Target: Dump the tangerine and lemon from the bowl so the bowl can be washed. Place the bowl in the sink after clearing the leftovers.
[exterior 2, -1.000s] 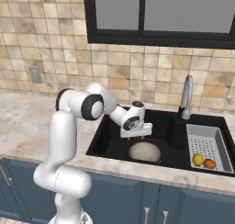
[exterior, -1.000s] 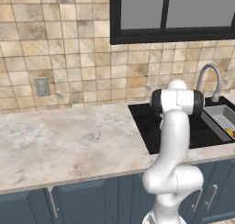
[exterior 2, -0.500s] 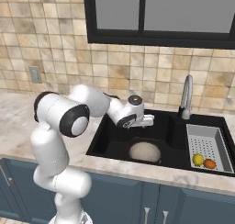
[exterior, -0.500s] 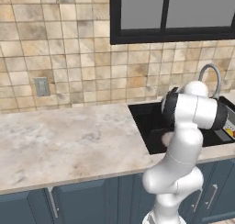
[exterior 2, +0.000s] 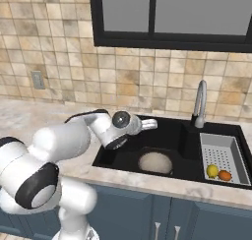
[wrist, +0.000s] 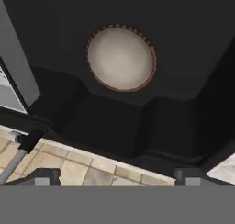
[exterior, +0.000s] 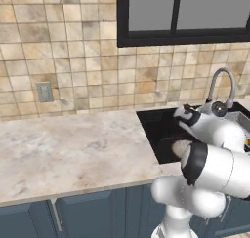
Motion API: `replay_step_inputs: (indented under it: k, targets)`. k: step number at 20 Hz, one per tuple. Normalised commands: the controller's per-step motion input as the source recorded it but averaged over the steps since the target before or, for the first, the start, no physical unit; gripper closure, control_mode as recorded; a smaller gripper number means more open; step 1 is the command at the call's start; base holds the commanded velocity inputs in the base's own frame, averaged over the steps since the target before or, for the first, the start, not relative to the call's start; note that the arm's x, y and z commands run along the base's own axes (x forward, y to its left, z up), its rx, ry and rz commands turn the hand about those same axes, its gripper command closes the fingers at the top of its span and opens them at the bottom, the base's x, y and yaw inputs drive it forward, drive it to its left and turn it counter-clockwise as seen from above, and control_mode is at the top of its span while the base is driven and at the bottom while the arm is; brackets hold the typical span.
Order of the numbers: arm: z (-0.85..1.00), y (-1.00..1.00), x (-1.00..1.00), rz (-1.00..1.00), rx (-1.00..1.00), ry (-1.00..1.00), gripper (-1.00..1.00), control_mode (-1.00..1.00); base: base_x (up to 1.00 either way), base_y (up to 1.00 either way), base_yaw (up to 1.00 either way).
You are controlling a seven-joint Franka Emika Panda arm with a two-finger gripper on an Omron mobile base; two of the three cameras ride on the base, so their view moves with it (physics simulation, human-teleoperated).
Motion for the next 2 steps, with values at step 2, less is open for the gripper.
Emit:
replay_step_inputs:
  k: [2]
  targets:
    - [1.00,0.59,-0.73,-0.13,-0.29,-0.46,-1.00,-1.00,0.00,0.00,0.00]
